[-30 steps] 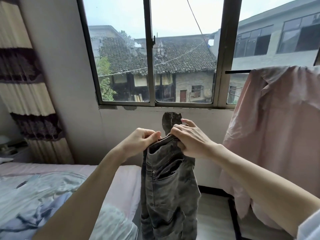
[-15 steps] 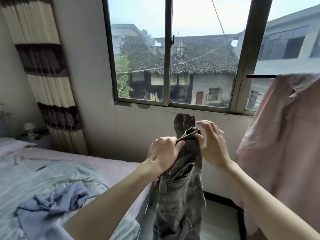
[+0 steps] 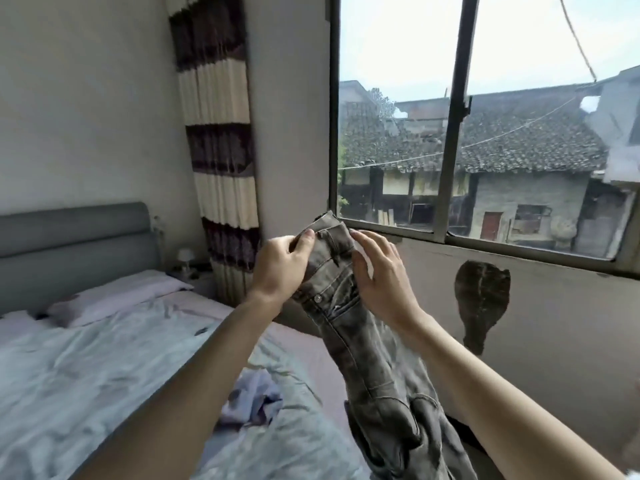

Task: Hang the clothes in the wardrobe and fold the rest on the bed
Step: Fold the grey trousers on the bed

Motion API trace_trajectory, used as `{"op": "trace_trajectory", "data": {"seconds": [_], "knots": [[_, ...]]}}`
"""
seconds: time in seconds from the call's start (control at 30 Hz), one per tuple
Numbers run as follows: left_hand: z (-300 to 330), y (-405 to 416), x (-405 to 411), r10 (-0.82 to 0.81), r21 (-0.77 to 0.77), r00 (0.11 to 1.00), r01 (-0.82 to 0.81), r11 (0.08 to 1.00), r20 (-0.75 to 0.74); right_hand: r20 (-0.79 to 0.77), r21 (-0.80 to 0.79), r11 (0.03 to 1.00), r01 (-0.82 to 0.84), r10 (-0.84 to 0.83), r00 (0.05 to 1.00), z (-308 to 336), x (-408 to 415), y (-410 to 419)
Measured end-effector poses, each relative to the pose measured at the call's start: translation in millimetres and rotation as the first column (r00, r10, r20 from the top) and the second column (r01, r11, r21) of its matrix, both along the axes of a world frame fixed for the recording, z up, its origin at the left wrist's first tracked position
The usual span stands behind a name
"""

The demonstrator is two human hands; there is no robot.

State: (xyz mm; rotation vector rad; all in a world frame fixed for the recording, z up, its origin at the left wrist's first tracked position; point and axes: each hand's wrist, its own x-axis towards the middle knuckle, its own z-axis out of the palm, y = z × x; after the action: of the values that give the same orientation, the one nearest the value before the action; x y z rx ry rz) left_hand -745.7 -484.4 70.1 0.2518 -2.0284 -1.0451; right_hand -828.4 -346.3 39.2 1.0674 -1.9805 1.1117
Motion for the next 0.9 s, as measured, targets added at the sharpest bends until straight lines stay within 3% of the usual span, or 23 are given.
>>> {"op": "trace_trajectory", "data": {"seconds": [0.13,0.23,0.33,0.5,0.63,0.73,0.9], "knots": [[-47,-155,79,0.21,0.163,0.972,-0.226,0.96,0.109,-0.002,0.161,0.966,-0.201,0.204,0.979,-30,52,-146],[-116,-250,149,0.377,0.175,0.88,-0.435,0.883,0.289,0.139,0.31,0.896,-0.318,0.288,0.947,-87,88,-233],[-195,-321,217,0.497,0.044,0.623,-0.649,0.76,0.603,0.329,0.494,0.753,-0.434,0.3,0.895,-156,122,-305],[-309,-384,296,0.42,-0.129,0.227,-0.735,0.666,0.879,0.569,0.702,0.41,-0.583,0.17,0.805,-276,166,-373],[-356,-387,302,0.407,-0.204,0.197,-0.626,0.752,0.892,0.62,0.734,0.284,-0.617,0.09,0.779,-328,174,-384],[-406,-389,300,0.335,-0.16,0.202,-0.587,0.793,0.92,0.638,0.74,0.216,-0.637,0.074,0.767,-373,176,-401],[-502,-392,295,0.199,0.093,0.31,-0.722,0.686,0.93,0.655,0.744,0.124,-0.657,0.063,0.753,-461,183,-434]]}}
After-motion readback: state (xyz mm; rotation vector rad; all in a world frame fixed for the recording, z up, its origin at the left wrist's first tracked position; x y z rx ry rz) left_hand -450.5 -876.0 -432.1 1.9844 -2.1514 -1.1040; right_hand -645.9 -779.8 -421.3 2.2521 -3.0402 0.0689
